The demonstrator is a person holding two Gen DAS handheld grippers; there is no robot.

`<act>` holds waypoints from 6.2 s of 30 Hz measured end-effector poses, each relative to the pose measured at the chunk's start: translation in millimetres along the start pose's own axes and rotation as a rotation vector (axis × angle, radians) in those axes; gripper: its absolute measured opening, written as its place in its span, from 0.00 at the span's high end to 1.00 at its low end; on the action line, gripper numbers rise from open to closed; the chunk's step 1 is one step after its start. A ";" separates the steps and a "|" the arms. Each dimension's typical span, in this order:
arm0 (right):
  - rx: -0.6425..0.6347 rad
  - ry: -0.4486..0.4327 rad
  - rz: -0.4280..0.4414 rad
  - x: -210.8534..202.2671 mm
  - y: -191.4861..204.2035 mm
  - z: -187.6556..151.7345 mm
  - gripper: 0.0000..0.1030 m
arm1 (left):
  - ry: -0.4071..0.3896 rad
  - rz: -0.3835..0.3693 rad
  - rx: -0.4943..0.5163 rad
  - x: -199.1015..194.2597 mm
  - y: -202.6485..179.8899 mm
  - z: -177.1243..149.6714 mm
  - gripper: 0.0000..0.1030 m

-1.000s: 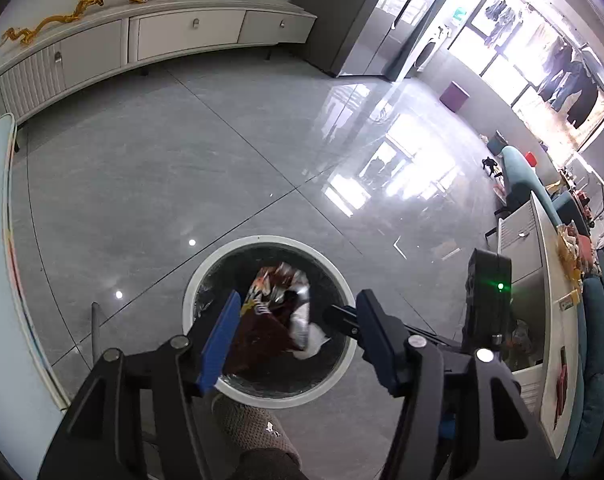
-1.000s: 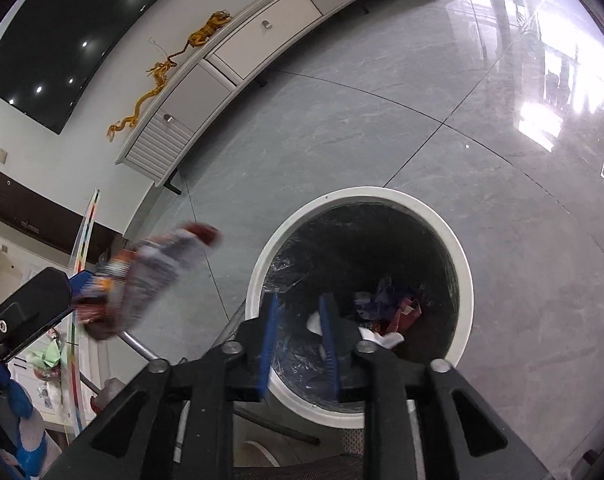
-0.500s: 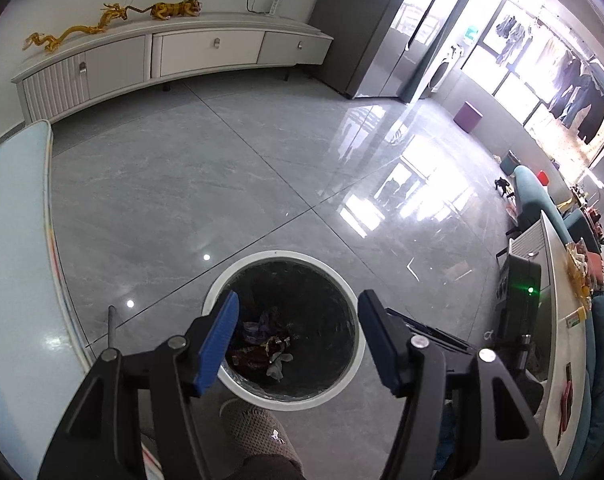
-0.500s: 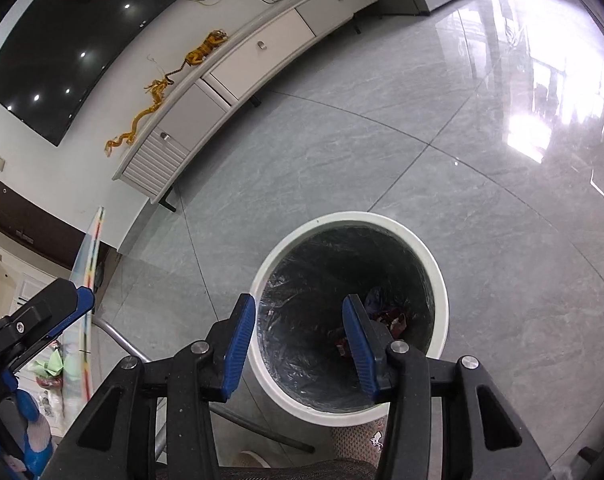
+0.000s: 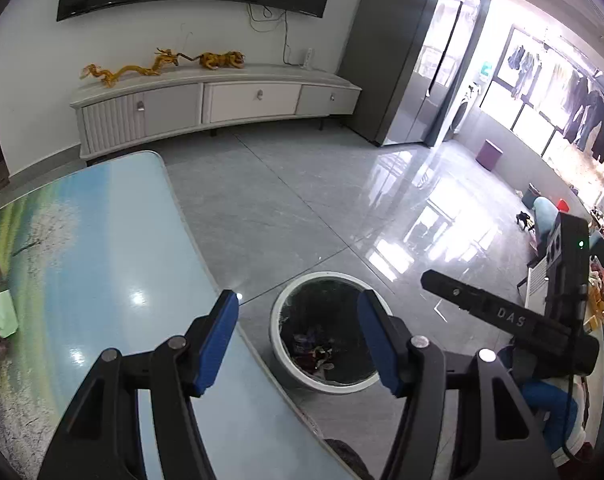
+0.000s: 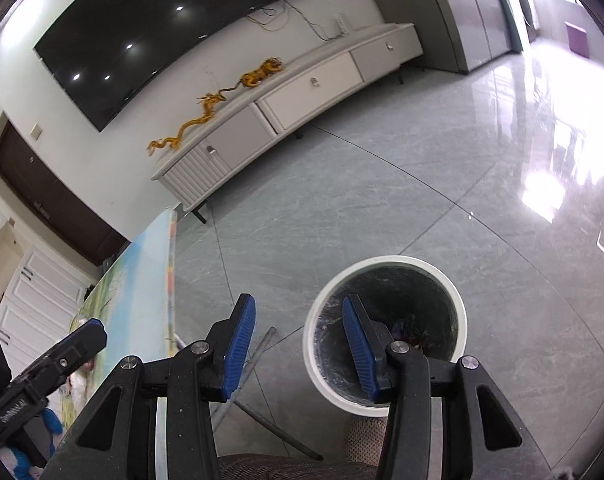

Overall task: Collect trash
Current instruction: 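Return both tools to the remaining trash on the table, then grasp the clear plastic bag with the left tool while the right tool grasps the red-capped wrapper, then carry both held items off the table to above the bin, then open both tools above the bin to drop the items, then move both tools back to the table toward the white bag and green bag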

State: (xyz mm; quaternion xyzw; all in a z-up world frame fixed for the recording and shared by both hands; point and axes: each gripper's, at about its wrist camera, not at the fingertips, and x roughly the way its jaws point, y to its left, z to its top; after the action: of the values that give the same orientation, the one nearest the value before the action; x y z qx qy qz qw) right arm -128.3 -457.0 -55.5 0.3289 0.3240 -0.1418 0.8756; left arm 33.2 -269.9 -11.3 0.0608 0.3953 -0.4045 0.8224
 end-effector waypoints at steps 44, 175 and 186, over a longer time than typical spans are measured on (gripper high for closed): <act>-0.750 0.321 0.343 125.5 356.0 -129.4 0.61 | -0.047 0.221 -0.329 -96.8 267.4 -129.5 0.81; -0.303 -0.074 0.104 -37.8 141.2 -13.0 0.28 | -0.277 0.269 -0.156 -156.5 129.9 -76.9 0.26; -0.468 0.028 0.176 16.7 221.7 -33.8 0.21 | -0.293 0.472 -0.243 -194.7 228.9 -129.6 0.18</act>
State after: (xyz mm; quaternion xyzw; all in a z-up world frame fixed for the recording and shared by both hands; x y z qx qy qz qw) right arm -29.5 -270.3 21.3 0.1460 0.3301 0.0182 0.9324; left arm 48.5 56.9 -13.5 -0.0070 0.2930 -0.1563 0.9432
